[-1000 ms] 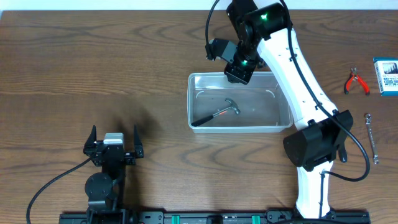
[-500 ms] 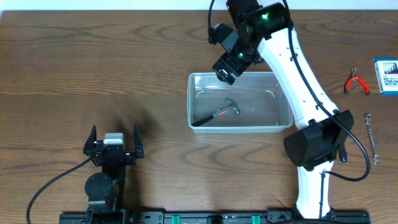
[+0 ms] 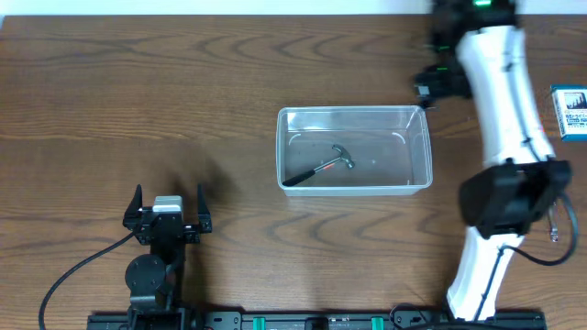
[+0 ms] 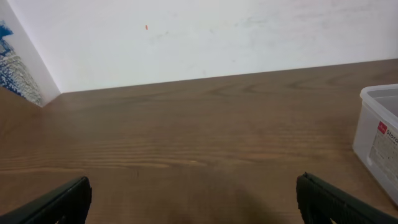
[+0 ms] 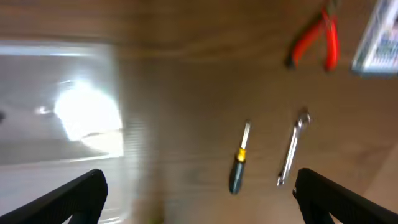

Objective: Pack container
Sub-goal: 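Move the right gripper back right toward the red-black pliers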

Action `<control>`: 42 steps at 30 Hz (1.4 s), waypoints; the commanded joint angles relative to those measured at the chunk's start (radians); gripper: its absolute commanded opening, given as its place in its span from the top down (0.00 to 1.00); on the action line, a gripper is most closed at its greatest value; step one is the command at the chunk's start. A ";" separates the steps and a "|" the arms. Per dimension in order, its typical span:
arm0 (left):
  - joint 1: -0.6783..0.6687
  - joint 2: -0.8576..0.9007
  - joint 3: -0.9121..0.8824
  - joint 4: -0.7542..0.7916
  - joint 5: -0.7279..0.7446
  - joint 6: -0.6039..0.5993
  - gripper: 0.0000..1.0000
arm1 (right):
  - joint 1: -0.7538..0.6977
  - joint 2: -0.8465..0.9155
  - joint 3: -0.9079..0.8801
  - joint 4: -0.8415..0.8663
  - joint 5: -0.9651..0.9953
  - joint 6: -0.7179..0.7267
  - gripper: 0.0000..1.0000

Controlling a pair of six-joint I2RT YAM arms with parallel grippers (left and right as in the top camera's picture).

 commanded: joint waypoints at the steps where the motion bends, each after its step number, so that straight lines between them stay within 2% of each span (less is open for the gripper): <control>1: -0.001 -0.005 -0.030 -0.018 -0.005 -0.005 0.02 | -0.121 0.003 0.001 -0.006 -0.175 -0.061 0.01; 7: -0.001 -0.005 -0.030 -0.017 -0.005 -0.005 0.02 | -0.312 0.004 0.001 0.020 -0.378 -0.255 0.01; 11: -0.001 -0.005 -0.030 -0.017 -0.005 -0.005 0.02 | -0.392 0.010 0.001 0.100 -0.384 -0.274 0.01; 17: -0.001 -0.005 -0.030 -0.017 -0.005 -0.005 0.02 | -0.431 0.047 0.001 0.214 -0.383 -0.164 0.01; 24: -0.001 -0.005 -0.030 -0.018 -0.005 -0.005 0.02 | -0.431 0.188 0.001 0.297 -0.270 0.062 0.01; 31: -0.001 -0.005 -0.030 -0.017 -0.005 -0.005 0.02 | -0.431 0.314 0.001 0.301 -0.273 0.046 0.01; 42: -0.001 -0.005 -0.030 -0.018 -0.005 -0.005 0.02 | -0.433 0.322 0.001 0.396 -0.266 0.051 0.01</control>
